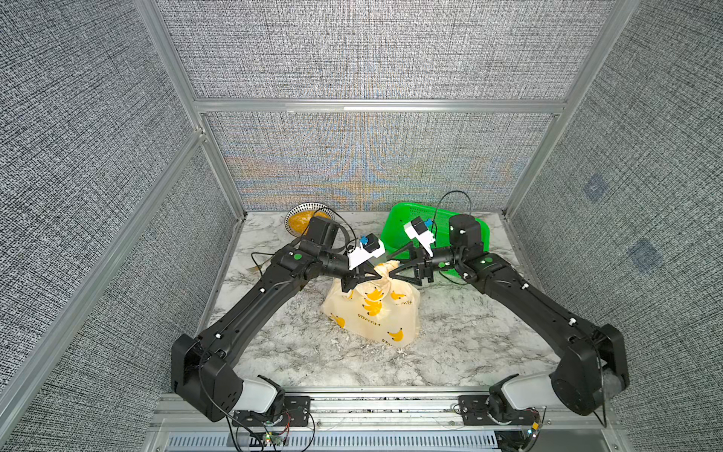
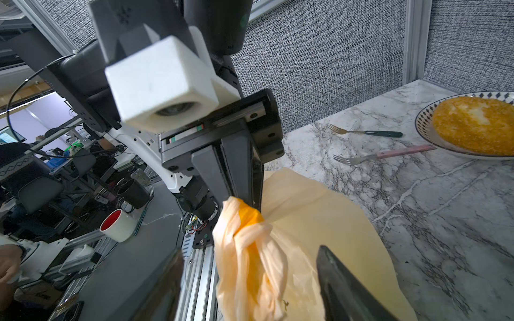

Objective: Place the banana into a plastic bag & tie a knot
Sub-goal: Cross the plastic bag at the center of the board.

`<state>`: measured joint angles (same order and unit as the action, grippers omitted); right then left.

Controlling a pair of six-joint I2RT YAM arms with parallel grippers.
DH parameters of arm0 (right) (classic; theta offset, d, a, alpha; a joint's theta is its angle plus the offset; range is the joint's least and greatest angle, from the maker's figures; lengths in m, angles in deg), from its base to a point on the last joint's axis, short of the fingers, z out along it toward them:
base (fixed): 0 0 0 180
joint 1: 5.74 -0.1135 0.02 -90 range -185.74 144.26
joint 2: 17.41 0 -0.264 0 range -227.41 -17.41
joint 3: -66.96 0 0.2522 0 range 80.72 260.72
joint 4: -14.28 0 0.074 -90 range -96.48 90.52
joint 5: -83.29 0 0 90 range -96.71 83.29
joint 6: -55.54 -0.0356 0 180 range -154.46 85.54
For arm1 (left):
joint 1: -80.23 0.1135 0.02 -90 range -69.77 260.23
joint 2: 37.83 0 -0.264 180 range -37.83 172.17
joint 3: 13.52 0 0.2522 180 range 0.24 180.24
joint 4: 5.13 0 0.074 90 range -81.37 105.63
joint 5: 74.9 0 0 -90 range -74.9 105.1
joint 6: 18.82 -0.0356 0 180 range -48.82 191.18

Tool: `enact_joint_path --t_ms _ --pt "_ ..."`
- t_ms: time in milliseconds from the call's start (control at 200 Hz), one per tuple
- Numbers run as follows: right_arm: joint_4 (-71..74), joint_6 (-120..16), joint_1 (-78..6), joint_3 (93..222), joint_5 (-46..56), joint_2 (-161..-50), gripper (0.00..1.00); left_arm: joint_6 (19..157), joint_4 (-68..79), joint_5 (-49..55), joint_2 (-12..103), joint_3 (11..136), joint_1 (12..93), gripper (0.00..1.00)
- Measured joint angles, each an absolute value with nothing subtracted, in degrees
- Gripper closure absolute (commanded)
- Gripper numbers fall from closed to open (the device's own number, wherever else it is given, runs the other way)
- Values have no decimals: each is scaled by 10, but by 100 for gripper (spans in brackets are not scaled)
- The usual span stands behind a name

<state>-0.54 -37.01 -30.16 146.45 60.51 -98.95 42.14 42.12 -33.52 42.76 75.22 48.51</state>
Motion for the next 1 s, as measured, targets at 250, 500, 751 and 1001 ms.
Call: enact_joint_path --t_ms 250,500,751,1001 --pt "18 -374 -313 1478 621 -1013 14 414 432 -344 427 758 486 100" --pt "-14 -346 -329 1501 631 -1034 49 412 451 -350 432 769 489 100" --pt "-39 -324 -329 1506 645 -1035 100 410 469 -361 442 776 492 100" --pt "-53 -313 -331 1509 653 -1037 100 408 475 -365 439 776 493 87"
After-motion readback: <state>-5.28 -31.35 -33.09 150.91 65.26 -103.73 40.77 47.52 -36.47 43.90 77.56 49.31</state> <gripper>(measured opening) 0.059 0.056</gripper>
